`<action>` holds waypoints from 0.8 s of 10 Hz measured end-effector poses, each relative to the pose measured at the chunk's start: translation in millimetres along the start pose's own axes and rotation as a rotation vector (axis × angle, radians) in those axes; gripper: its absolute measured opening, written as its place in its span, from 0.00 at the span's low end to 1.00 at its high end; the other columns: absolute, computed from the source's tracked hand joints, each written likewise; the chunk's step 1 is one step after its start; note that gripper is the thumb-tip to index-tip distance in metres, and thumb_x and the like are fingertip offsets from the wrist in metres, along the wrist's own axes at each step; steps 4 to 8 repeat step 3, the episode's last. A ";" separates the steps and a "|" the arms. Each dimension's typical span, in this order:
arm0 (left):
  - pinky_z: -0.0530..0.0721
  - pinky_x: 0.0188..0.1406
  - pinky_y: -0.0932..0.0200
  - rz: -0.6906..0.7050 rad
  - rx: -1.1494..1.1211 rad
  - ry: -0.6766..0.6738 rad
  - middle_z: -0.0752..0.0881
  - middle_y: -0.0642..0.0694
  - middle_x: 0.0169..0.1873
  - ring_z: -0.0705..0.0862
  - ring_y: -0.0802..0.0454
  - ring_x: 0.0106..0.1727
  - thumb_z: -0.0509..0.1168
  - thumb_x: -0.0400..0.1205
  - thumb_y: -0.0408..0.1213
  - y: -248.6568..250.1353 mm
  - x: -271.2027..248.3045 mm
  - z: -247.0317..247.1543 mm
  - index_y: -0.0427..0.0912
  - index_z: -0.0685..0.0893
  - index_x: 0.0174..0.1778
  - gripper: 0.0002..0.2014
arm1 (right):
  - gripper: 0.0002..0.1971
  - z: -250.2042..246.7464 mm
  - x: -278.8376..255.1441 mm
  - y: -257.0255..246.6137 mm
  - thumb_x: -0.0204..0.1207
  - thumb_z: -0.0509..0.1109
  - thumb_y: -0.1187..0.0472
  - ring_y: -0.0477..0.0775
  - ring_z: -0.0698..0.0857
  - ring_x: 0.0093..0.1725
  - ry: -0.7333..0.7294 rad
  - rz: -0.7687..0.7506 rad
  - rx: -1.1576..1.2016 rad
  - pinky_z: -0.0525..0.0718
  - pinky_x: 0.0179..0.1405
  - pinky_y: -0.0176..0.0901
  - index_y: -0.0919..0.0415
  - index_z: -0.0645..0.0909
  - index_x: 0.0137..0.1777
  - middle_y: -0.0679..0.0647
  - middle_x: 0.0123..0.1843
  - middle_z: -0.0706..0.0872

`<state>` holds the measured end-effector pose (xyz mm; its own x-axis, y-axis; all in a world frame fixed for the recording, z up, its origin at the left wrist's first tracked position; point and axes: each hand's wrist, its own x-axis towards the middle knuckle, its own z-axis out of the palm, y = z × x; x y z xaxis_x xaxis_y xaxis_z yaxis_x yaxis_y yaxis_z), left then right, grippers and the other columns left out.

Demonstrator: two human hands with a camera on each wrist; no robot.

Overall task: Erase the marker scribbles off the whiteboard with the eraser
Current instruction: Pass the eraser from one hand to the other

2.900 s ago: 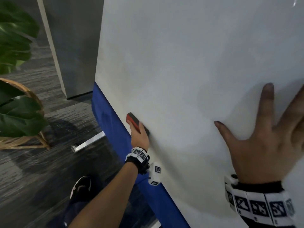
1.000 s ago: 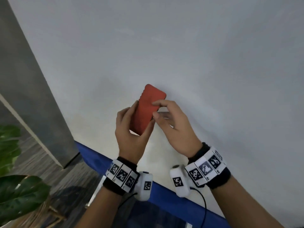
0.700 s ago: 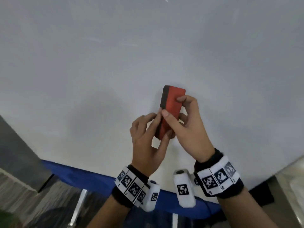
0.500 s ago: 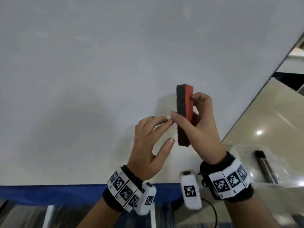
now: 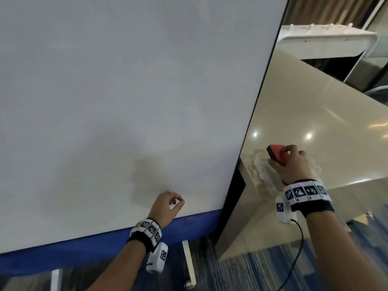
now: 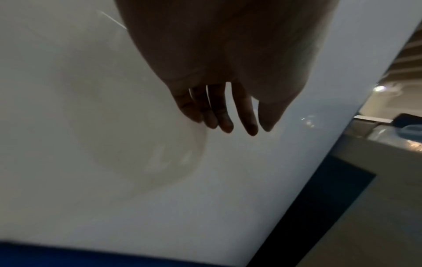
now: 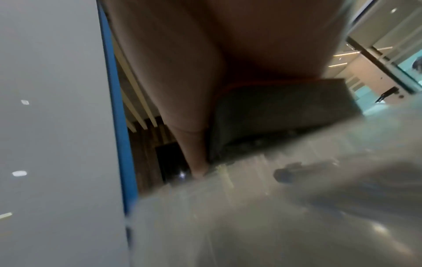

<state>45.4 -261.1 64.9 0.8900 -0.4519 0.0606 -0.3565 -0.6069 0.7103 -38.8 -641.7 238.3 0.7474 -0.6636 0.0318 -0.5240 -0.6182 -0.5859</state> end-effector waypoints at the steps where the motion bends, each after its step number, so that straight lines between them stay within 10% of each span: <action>1: 0.83 0.49 0.55 -0.129 0.036 -0.070 0.84 0.53 0.40 0.83 0.55 0.44 0.73 0.82 0.45 -30.3 -15.4 0.3 0.65 0.83 0.40 0.09 | 0.32 12.0 -2.7 17.6 0.72 0.79 0.38 0.70 0.82 0.61 -0.099 0.055 -0.227 0.82 0.63 0.61 0.58 0.77 0.68 0.63 0.64 0.81; 8: 0.82 0.46 0.61 -0.267 0.132 -0.134 0.84 0.52 0.40 0.82 0.58 0.40 0.73 0.82 0.46 -76.8 -46.1 -16.3 0.59 0.83 0.40 0.07 | 0.25 20.3 -8.1 6.1 0.81 0.68 0.42 0.71 0.83 0.61 -0.065 0.007 -0.247 0.84 0.63 0.61 0.62 0.80 0.67 0.67 0.64 0.81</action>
